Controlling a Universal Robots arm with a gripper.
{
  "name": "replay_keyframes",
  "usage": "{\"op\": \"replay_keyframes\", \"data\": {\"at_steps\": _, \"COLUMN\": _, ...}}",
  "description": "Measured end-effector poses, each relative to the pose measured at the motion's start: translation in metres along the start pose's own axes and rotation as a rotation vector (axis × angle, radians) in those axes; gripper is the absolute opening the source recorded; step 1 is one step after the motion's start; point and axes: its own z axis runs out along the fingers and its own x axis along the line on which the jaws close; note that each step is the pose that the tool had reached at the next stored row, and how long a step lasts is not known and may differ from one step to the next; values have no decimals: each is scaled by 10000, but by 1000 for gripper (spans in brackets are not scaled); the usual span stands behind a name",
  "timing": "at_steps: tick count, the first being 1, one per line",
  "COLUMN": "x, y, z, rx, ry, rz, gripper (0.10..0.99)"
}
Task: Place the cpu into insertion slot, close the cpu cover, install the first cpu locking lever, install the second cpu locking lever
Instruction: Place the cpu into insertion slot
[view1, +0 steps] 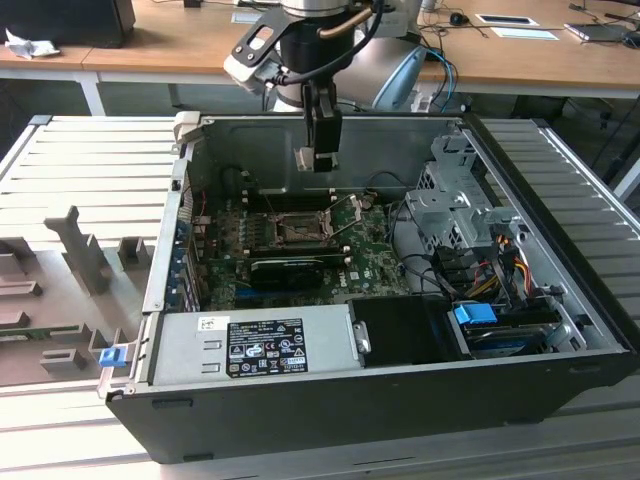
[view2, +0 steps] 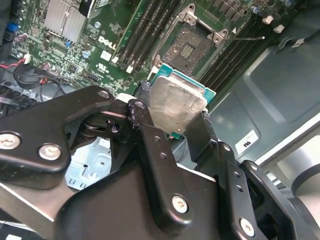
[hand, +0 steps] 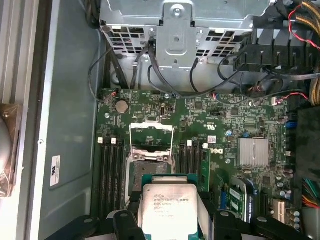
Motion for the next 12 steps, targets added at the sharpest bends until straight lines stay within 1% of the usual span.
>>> {"op": "replay_keyframes", "data": {"at_steps": 3, "x": -1, "y": -6, "z": 66, "rx": 0, "ry": 0, "rz": 5, "gripper": 529}}
{"op": "replay_keyframes", "data": {"at_steps": 12, "x": -3, "y": -17, "z": 182, "rx": -1, "ry": -1, "rz": 10, "gripper": 529}}
